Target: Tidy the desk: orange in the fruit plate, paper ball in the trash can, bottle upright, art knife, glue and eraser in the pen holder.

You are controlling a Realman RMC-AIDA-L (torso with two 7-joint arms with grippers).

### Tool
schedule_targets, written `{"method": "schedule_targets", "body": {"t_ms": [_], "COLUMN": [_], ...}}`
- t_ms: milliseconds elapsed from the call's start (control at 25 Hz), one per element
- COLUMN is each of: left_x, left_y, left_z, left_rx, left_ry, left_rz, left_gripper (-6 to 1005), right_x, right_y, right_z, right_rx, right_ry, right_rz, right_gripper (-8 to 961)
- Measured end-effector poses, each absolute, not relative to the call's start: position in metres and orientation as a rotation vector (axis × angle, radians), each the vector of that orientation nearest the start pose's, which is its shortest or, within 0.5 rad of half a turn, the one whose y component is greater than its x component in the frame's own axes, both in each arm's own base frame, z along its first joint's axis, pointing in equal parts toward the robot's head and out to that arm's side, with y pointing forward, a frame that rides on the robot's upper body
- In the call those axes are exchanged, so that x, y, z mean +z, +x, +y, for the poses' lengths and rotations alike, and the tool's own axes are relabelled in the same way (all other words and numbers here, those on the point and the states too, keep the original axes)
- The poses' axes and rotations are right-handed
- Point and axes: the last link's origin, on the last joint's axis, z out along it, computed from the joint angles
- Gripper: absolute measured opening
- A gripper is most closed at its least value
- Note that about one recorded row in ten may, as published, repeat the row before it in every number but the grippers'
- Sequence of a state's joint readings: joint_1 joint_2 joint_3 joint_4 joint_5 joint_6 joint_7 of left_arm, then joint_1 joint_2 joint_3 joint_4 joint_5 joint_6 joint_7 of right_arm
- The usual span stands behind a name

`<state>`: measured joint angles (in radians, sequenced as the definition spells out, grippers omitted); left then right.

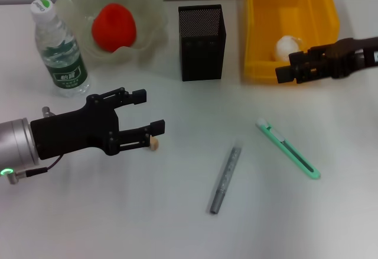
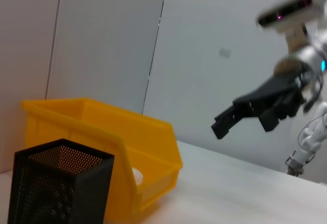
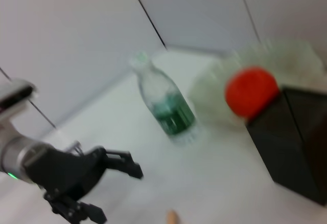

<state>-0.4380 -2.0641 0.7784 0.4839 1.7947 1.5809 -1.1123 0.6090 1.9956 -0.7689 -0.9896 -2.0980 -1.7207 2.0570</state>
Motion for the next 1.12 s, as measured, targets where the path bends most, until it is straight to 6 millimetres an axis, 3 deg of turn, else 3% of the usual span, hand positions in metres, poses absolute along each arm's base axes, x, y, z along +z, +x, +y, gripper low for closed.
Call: {"method": "schedule_targets", "body": {"t_ms": [120,240,400,440,800,1120], "left_x": [-0.021,-0.021,-0.021,-0.021,-0.022,-0.022], "left_y": [-0.278,-0.278,-0.277,-0.277,-0.277,-0.277], "left_z": [0.297,0.299,0.300,0.301,0.304,0.305], "left_rx": [-0.867,-0.862,-0.857,-0.855,-0.842,-0.836], "left_ry": [-2.671,-2.669,-2.667,-2.666,-2.658,-2.652], "left_rz": [-0.505,-0.502,-0.499,-0.499,-0.501,-0.513], "left_gripper": [806,806,806,806,806,806], "right_x": [0.077,0.074,0.057,0.043,-0.007,-0.030], "right_y": [0.197,0.184,0.172,0.167,0.168,0.173], "right_z": [0.371,0.380,0.386,0.387,0.389,0.390], "right_rx": [0.242,0.019,-0.289,-0.417,-0.722,-0.785], "right_ry": [-2.748,-2.726,-2.697,-2.687,-2.635,-2.607], "right_rz": [1.149,1.225,1.237,1.215,1.052,0.945], "right_gripper": [821,817,812,811,800,790]}}
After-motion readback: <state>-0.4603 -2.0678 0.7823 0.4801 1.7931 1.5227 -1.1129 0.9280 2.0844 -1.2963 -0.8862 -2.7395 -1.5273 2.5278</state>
